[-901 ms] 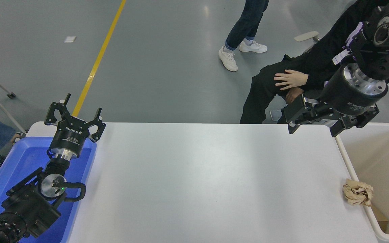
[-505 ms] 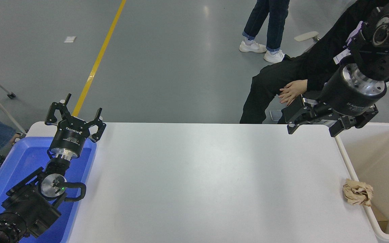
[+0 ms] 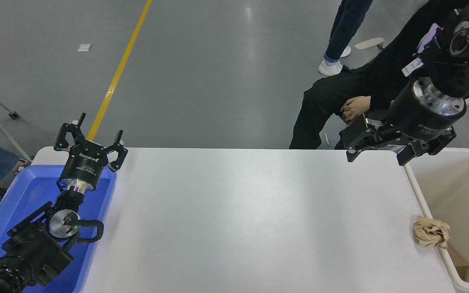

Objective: Pick up paper ball place in dustbin

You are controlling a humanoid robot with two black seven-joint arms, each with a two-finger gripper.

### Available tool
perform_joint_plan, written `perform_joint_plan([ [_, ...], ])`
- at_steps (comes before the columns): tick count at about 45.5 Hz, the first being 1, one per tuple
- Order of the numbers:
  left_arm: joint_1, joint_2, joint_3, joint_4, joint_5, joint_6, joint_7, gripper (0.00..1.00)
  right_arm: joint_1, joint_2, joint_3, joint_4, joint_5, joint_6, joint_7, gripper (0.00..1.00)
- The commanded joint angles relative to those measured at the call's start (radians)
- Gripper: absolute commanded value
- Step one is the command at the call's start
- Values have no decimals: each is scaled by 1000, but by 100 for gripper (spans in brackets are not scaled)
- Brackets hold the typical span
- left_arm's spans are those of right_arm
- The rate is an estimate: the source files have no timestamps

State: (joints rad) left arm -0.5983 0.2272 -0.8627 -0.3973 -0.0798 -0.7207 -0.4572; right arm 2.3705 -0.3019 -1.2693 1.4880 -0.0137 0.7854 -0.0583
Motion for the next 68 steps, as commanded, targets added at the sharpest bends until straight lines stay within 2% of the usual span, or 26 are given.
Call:
perform_joint_plan([
  [1, 0, 1, 1, 0, 0, 0, 0, 98, -5, 1, -7, 0, 0, 0, 0, 100],
  [21, 0, 1, -1, 0, -1, 0, 0, 98, -31, -8, -38, 0, 0, 0, 0, 100],
  [28, 0, 1, -1, 2, -1, 1, -1, 98, -51, -45, -35, 0, 0, 0, 2, 100],
  [37, 2, 1, -1, 2, -1, 1, -3, 98, -304, -42, -41, -73, -48, 0, -6, 100],
  [47, 0, 1, -1, 2, -3, 3, -3, 98, -539, -128, -61, -230, -86, -369, -5, 100],
  [53, 0, 1, -1, 2, -3, 3, -3, 98, -687, -203, -36, -330, -88, -514, -3, 100],
  [61, 0, 1, -2, 2, -5, 3, -3, 98, -921, -237, 60, -543, -141, -549, -5, 100],
  [68, 0, 1, -2, 2, -5, 3, -3, 98, -1076, -272, 151, -641, -127, -554, -6, 100],
])
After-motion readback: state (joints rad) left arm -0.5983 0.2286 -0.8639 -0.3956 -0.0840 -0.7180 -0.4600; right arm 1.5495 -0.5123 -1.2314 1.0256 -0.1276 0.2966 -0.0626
